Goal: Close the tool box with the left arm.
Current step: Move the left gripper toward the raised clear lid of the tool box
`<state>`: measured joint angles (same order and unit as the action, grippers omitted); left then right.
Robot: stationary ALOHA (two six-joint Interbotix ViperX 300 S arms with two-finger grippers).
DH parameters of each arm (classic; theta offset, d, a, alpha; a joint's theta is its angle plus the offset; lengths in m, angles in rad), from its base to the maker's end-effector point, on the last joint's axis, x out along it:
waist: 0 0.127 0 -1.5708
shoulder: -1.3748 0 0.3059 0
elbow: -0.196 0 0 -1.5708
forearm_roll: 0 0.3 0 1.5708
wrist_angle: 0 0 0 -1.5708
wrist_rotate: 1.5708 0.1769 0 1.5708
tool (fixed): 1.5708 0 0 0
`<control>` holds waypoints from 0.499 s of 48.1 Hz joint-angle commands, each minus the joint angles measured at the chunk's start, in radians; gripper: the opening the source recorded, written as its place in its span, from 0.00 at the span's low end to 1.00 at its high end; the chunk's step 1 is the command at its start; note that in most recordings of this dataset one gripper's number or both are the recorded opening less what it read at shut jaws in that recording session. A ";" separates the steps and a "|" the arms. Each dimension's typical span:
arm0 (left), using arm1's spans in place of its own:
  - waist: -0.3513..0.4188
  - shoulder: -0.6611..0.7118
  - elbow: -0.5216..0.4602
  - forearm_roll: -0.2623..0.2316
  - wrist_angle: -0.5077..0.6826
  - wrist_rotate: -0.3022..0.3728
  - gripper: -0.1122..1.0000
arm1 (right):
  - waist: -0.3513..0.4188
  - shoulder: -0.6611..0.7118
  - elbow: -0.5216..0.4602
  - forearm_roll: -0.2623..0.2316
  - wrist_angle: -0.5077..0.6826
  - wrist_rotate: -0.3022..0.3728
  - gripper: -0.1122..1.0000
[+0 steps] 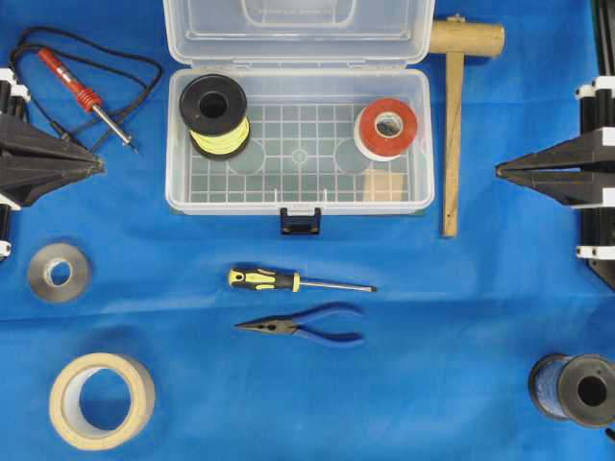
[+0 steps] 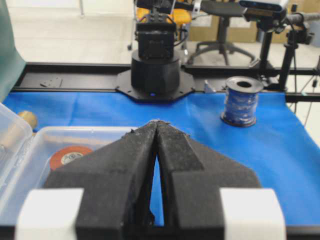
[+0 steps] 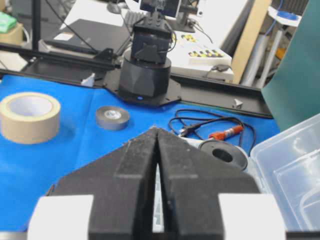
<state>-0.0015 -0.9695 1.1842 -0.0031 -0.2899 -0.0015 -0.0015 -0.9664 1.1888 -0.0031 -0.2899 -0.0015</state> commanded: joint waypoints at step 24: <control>0.172 0.094 -0.107 -0.038 -0.055 0.020 0.11 | -0.015 0.018 -0.052 0.000 0.020 0.002 0.10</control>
<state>0.1258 -0.9097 1.1229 -0.0383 -0.3344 0.0169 -0.0123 -0.9603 1.1597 -0.0031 -0.2654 0.0031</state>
